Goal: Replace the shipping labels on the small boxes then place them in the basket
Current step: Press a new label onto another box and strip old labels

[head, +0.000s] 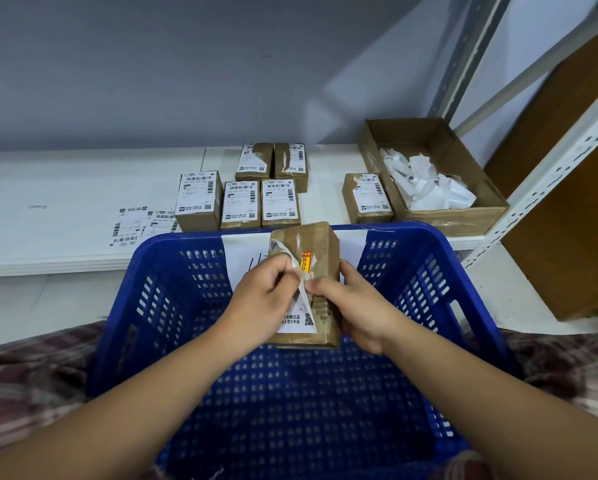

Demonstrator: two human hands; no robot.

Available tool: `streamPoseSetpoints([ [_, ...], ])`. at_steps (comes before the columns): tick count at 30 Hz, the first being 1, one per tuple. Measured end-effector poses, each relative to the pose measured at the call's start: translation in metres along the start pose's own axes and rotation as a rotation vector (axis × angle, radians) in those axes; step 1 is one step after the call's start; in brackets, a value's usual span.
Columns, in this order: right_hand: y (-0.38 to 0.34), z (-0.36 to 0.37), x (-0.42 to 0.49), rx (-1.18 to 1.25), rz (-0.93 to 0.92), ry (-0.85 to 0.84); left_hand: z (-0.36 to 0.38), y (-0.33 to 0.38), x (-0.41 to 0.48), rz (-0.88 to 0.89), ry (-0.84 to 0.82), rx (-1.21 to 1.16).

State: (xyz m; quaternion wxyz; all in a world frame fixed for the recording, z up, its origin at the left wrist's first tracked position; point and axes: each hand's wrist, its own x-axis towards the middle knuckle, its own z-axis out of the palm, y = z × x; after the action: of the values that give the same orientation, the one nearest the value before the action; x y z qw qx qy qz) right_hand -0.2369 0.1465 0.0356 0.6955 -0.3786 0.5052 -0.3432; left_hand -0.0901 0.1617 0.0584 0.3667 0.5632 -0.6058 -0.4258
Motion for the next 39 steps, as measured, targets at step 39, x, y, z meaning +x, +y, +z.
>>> streamPoseSetpoints([
  [39, 0.006, 0.001, 0.005, -0.037, -0.289, 0.368, 0.013, -0.015, -0.004, 0.168, -0.011, 0.338],
])
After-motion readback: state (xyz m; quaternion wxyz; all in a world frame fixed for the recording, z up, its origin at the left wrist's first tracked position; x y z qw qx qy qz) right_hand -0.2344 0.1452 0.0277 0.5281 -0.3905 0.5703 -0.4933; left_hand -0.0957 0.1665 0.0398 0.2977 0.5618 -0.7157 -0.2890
